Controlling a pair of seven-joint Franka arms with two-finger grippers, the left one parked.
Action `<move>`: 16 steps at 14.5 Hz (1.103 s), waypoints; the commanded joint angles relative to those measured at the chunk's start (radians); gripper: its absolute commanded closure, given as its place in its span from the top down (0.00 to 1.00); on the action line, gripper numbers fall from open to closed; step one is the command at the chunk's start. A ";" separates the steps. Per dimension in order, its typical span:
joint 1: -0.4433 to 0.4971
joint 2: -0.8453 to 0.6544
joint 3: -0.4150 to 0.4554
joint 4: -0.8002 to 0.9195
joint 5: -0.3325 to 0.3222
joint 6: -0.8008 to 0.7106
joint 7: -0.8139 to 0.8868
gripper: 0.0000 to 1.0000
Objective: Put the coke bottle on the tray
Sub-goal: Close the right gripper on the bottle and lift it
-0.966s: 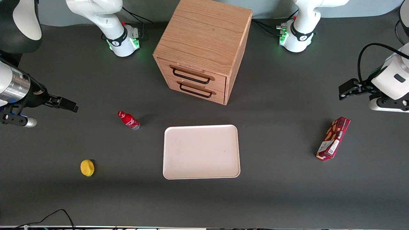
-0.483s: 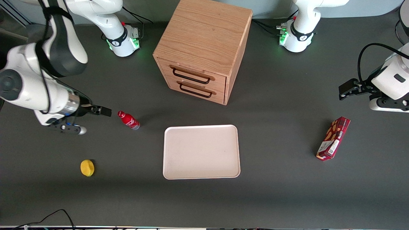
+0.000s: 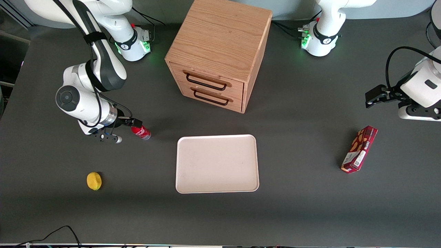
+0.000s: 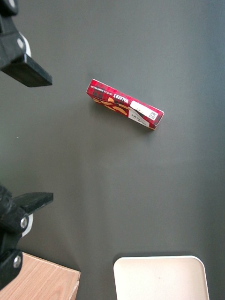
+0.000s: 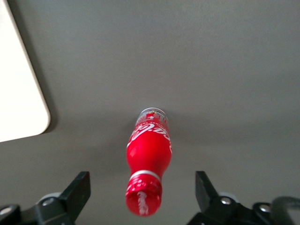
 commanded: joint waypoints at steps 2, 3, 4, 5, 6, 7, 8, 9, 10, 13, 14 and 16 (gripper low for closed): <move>0.002 -0.036 0.004 -0.034 0.009 0.026 0.012 0.00; 0.002 -0.034 0.005 -0.032 0.009 0.024 0.012 0.00; 0.002 -0.036 0.010 -0.032 0.007 0.024 0.010 0.00; 0.002 -0.038 0.011 -0.032 0.007 0.023 0.009 0.00; 0.002 -0.039 0.013 -0.032 0.007 0.021 0.009 0.00; 0.002 -0.039 0.013 -0.031 0.007 0.020 0.006 0.00; 0.002 -0.039 0.013 -0.026 0.007 0.016 0.001 0.00; 0.000 -0.041 0.013 -0.014 0.003 0.007 -0.002 0.00; 0.000 -0.039 0.013 0.021 -0.010 -0.037 -0.002 0.00; -0.004 -0.030 0.007 0.240 -0.025 -0.273 -0.019 0.00; -0.004 -0.025 0.005 0.317 -0.027 -0.334 -0.029 0.00; -0.001 0.007 0.013 0.481 -0.025 -0.425 -0.022 0.00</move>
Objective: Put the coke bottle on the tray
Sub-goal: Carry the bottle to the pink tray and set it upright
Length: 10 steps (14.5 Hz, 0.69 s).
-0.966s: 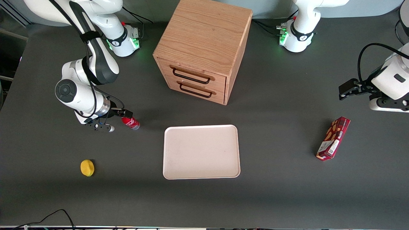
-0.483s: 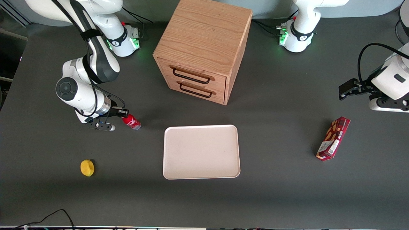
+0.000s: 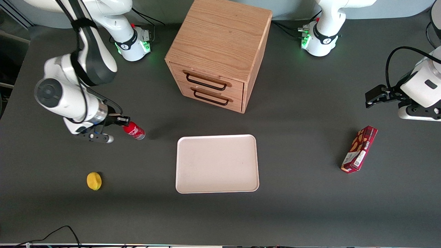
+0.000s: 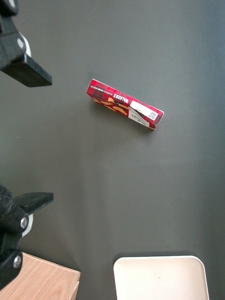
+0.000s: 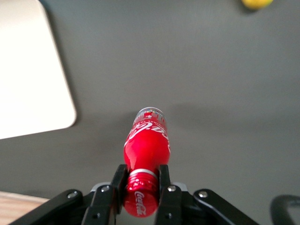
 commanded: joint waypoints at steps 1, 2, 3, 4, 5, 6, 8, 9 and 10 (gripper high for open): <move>0.006 0.082 0.005 0.295 -0.011 -0.179 -0.008 0.00; 0.019 0.154 0.013 0.430 -0.013 -0.255 -0.002 0.00; 0.038 0.241 0.013 0.575 -0.021 -0.326 0.024 0.00; 0.056 0.330 0.022 0.712 -0.059 -0.385 0.066 0.00; 0.079 0.404 0.047 0.823 -0.117 -0.405 0.081 0.00; 0.091 0.470 0.073 0.904 -0.155 -0.407 0.095 0.00; 0.113 0.583 0.104 0.991 -0.162 -0.352 0.243 0.00; 0.139 0.620 0.104 0.997 -0.165 -0.288 0.321 0.00; 0.150 0.657 0.105 0.997 -0.165 -0.223 0.383 0.00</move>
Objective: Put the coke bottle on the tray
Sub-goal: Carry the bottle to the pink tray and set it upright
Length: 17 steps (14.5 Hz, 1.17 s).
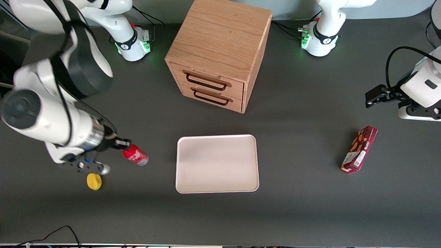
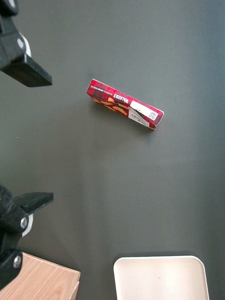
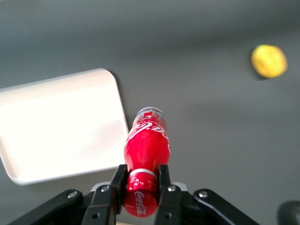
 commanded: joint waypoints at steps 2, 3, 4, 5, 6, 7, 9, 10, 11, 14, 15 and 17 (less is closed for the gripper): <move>0.045 0.202 0.046 0.141 -0.026 0.166 0.252 0.00; 0.059 0.235 0.052 0.141 -0.027 0.211 0.300 0.00; 0.073 0.261 0.052 0.141 -0.032 0.248 0.332 0.00; 0.076 0.276 0.053 0.141 -0.041 0.265 0.349 0.00; 0.084 0.288 0.053 0.139 -0.053 0.270 0.358 0.00; 0.088 0.298 0.053 0.136 -0.064 0.271 0.371 0.00; 0.096 0.321 0.056 0.135 -0.099 0.273 0.381 0.00; 0.092 0.322 0.061 0.133 -0.101 0.273 0.380 0.09; 0.088 0.321 0.063 0.133 -0.103 0.271 0.378 0.99; 0.072 0.293 0.082 0.135 -0.101 0.209 0.369 1.00; 0.053 0.260 0.099 0.135 -0.101 0.164 0.366 1.00; 0.012 0.142 0.135 0.132 -0.100 0.017 0.281 1.00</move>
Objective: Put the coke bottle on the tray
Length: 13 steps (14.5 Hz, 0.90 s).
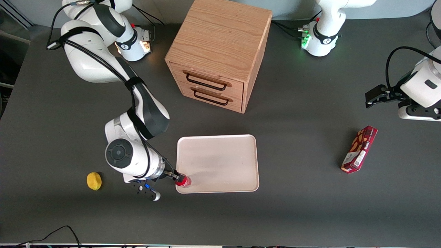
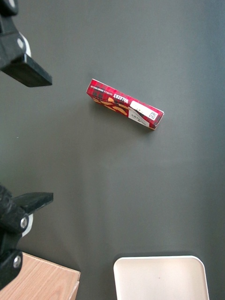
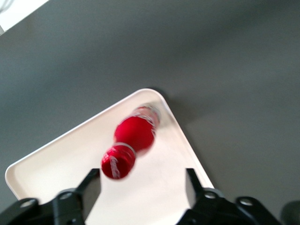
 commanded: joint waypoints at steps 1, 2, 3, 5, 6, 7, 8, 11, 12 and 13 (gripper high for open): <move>-0.071 -0.197 0.043 -0.028 -0.020 -0.233 -0.152 1.00; -0.113 -0.278 0.041 -0.076 -0.015 -0.290 -0.242 1.00; -0.150 -0.367 0.035 -0.154 -0.009 -0.309 -0.318 1.00; -0.216 -0.548 0.005 -0.371 0.027 -0.297 -0.462 1.00; -0.217 -0.628 -0.076 -0.457 0.081 -0.288 -0.533 1.00; -0.211 -0.708 -0.166 -0.551 0.141 -0.266 -0.615 1.00; -0.211 -0.787 -0.222 -0.656 0.170 -0.230 -0.675 1.00; -0.211 -0.973 -0.272 -0.915 0.175 -0.124 -0.727 1.00; -0.211 -0.989 -0.275 -0.927 0.176 -0.127 -0.727 1.00; -0.211 -0.989 -0.276 -0.914 0.189 -0.133 -0.714 1.00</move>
